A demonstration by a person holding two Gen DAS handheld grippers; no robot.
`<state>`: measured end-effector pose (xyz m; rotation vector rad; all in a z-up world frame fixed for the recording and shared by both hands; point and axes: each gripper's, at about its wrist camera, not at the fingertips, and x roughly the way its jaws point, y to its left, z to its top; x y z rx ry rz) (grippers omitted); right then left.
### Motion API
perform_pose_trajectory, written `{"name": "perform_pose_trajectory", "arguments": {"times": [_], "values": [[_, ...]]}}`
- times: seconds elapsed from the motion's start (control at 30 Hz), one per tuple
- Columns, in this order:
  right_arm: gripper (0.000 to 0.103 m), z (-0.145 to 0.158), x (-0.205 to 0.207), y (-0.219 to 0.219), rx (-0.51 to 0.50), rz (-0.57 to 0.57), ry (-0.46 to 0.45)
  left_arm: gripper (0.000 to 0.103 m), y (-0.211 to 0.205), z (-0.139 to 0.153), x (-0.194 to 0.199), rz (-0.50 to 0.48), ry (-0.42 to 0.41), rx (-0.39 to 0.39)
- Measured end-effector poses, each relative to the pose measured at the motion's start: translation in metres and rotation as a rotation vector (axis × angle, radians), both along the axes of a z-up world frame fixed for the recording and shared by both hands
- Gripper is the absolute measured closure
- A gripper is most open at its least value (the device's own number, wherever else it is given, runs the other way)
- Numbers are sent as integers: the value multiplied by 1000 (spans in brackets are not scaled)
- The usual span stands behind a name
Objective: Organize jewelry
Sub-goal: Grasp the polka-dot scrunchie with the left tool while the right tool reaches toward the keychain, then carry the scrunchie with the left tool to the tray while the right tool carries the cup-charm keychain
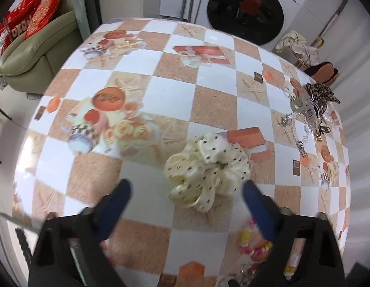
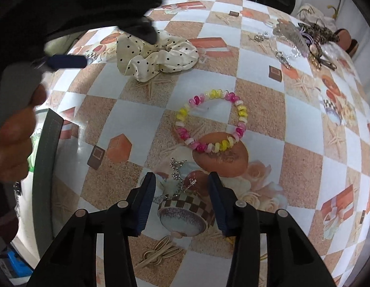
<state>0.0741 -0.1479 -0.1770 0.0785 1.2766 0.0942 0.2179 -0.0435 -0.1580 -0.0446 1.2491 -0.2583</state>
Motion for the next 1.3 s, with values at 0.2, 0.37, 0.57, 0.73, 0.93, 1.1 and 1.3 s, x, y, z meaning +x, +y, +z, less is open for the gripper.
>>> {"name": "perform_pose_trajectory", "arguments": {"times": [0.2, 0.37, 0.57, 0.73, 0.93, 1.1, 1.3], "values": [[65, -1, 0, 5, -53, 32, -13, 24, -18, -20, 7, -38, 19, 35], [71, -2, -1, 11, -89, 67, -21, 32, -22, -26, 7, -41, 15, 41], [87, 1, -3, 17, -91, 92, -24, 73, -22, -22, 8, -54, 2, 22], [87, 3, 0, 6, -14, 61, -11, 81, -14, -15, 4, -30, -14, 5], [87, 14, 5, -13, 94, 15, -10, 81, -6, 4, -10, -38, -49, -12], [88, 26, 7, -33, 178, -31, -6, 81, 5, 24, -23, -28, -79, -42], [88, 39, 9, -50, 248, -83, 3, 81, 24, 47, -46, -27, -110, -60]]}}
